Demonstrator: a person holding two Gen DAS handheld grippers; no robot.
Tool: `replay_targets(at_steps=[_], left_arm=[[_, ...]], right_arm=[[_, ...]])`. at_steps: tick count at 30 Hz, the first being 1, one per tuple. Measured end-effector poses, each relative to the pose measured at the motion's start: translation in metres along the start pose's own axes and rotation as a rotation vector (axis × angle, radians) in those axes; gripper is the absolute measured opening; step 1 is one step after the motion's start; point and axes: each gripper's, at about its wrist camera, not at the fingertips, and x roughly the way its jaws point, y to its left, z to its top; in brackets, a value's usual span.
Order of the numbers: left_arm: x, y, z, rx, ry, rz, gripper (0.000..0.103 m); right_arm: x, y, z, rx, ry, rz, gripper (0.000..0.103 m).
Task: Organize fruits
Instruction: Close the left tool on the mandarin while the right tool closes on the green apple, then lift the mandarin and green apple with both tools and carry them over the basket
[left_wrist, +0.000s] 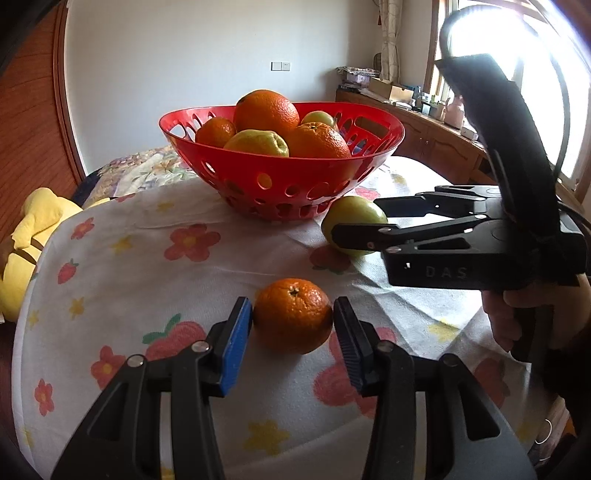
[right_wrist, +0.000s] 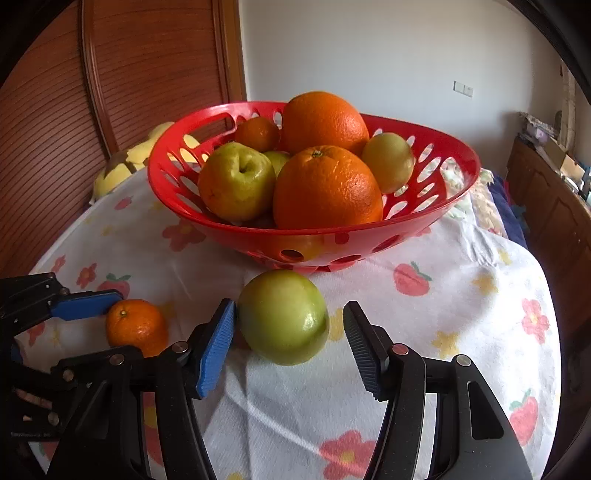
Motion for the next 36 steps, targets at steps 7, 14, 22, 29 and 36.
replay_targets(at_steps=[7, 14, 22, 29, 36], left_arm=[[0.002, 0.001, 0.000, -0.005, 0.013, -0.004, 0.047], [0.004, 0.002, 0.001, -0.001, 0.022, -0.005, 0.048], [0.009, 0.003, 0.001, 0.001, 0.038, -0.007, 0.048], [0.013, 0.003, 0.001, 0.003, 0.053, -0.007, 0.047], [0.007, 0.005, 0.002, -0.009, 0.028, 0.000, 0.045]], right_arm=[[0.004, 0.003, 0.003, -0.010, 0.016, 0.027, 0.053], [-0.013, 0.002, -0.009, -0.012, 0.020, 0.035, 0.053], [-0.037, 0.003, -0.035, -0.010, -0.002, 0.026, 0.053], [-0.050, 0.004, -0.043, 0.010, -0.029, 0.037, 0.053], [-0.059, 0.002, -0.048, 0.030, -0.043, 0.046, 0.053]])
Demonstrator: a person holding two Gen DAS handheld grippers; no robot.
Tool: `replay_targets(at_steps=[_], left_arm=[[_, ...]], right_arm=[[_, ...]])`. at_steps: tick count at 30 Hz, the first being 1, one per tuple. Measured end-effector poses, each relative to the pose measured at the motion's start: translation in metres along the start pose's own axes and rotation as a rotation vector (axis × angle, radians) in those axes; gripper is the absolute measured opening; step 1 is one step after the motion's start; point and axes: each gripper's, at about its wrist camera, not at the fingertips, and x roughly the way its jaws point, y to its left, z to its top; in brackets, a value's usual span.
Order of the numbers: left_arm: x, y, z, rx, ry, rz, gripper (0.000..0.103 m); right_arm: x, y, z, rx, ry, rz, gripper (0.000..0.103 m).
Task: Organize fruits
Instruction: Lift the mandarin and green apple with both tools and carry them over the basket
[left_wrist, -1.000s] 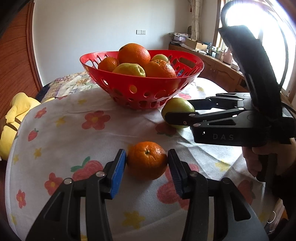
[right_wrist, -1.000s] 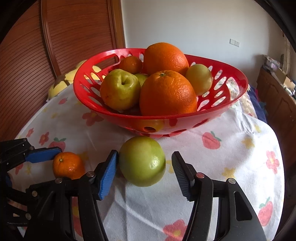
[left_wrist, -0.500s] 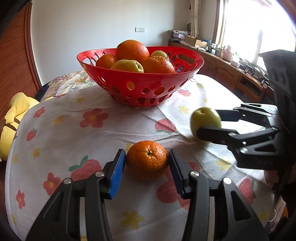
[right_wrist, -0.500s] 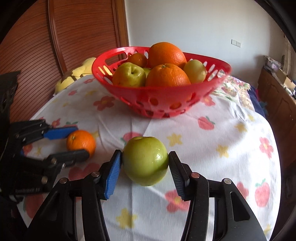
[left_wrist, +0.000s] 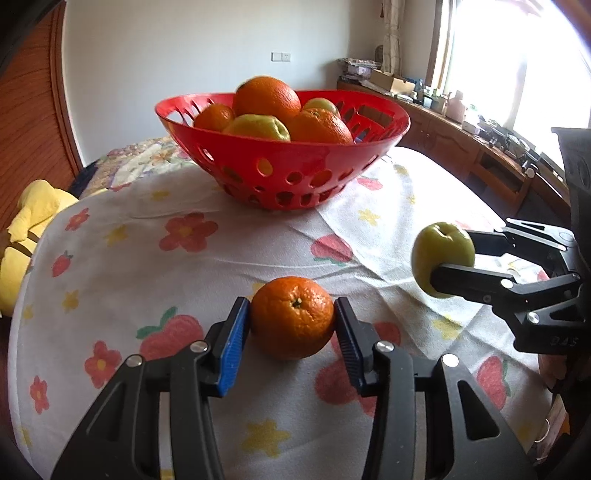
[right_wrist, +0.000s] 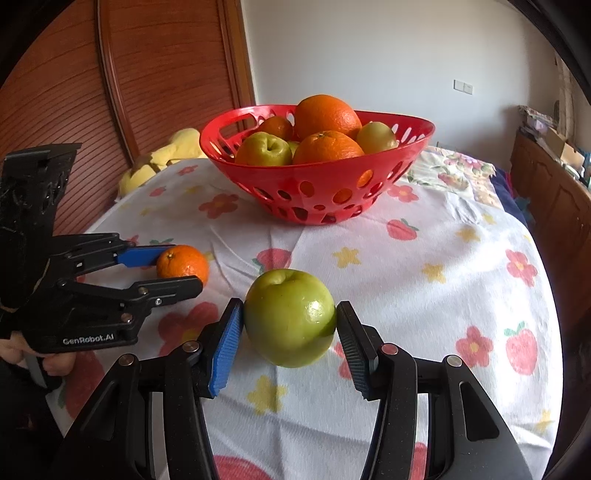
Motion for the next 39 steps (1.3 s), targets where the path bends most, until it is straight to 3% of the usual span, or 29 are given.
replay_targets(at_steps=[12, 26, 39], left_arm=[[-0.034, -0.014, 0.017, 0.024, -0.088, -0.022, 0.045], [-0.060, -0.014, 0.048, 0.047, -0.175, -0.012, 0.045], [-0.055, 0.010, 0.085, 0.045, -0.214, 0.013, 0.045]], right_arm=[[-0.020, 0.000, 0.011, -0.016, -0.045, -0.008, 0.053], [-0.055, -0.004, 0.059, -0.056, -0.157, -0.044, 0.053], [-0.027, -0.031, 0.104, -0.053, -0.179, -0.062, 0.053]])
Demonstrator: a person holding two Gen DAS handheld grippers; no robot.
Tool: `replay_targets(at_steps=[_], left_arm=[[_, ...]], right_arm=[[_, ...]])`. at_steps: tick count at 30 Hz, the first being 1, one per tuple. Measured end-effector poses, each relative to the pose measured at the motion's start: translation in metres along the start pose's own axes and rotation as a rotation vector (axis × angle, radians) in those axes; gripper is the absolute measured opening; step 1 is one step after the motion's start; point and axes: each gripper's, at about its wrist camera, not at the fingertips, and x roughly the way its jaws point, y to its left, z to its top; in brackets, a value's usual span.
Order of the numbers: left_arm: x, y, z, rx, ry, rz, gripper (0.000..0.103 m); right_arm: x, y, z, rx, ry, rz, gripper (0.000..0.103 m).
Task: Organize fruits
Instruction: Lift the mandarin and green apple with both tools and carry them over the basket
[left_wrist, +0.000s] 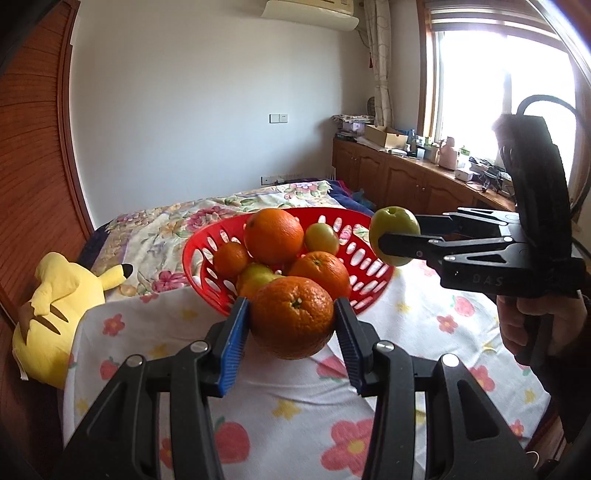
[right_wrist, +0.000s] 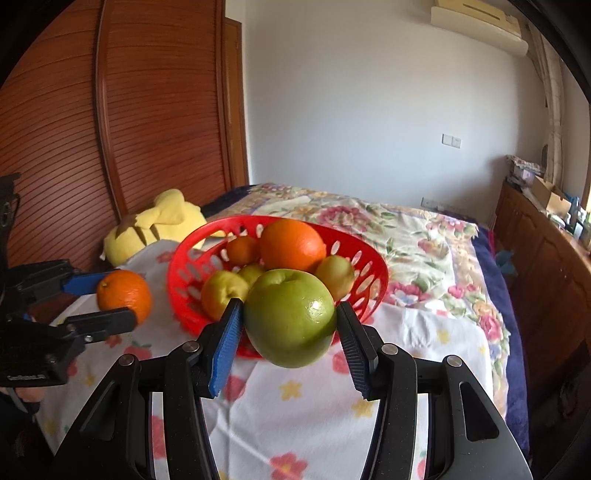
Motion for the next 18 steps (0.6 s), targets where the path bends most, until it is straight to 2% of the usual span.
replay_targets(at_steps=[16, 18], left_arm=[[0.039, 0.028, 0.016, -0.027, 0.032, 0.028, 0.045], [0.042, 0.030, 0.017, -0.031, 0.032, 0.029, 0.045]], right_arm=[[0.055, -0.021, -0.006, 0.052, 0.024, 0.020, 0.053], [0.055, -0.019, -0.007, 0.046, 0.006, 0.012, 0.057]])
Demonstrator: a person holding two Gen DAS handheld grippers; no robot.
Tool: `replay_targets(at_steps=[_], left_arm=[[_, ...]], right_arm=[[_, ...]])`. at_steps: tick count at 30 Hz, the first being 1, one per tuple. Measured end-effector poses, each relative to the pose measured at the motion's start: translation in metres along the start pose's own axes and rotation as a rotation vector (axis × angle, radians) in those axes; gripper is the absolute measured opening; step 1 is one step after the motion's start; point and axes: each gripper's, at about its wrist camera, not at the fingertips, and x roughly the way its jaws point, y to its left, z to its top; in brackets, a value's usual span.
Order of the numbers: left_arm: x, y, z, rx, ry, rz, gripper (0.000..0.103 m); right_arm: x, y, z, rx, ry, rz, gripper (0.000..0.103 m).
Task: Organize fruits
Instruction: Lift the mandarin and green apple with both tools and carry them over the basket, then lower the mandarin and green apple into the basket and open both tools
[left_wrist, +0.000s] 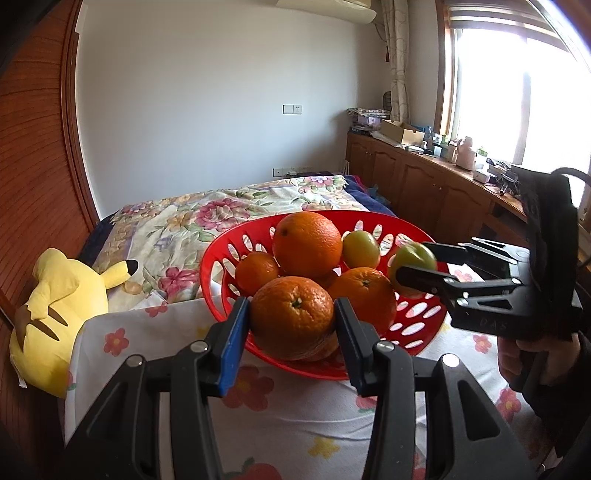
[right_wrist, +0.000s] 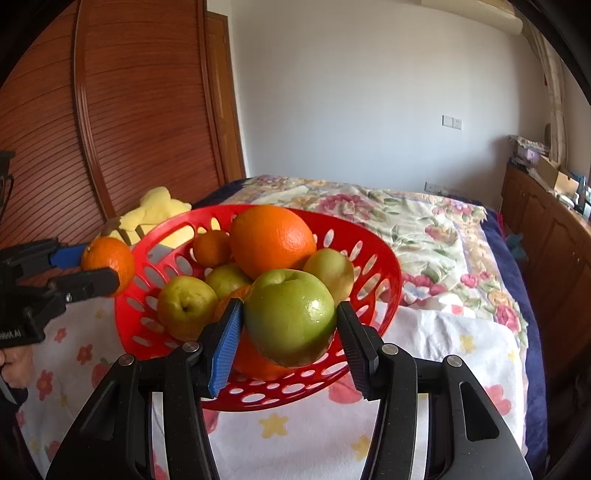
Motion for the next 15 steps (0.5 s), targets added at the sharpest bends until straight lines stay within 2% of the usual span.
replay_targets(at_steps=[15], left_arm=[[0.038, 0.005, 0.009, -0.015, 0.016, 0.037, 0.046]], right_arm=[[-0.004, 0.001, -0.006, -0.002, -0.042, 0.024, 0.062]])
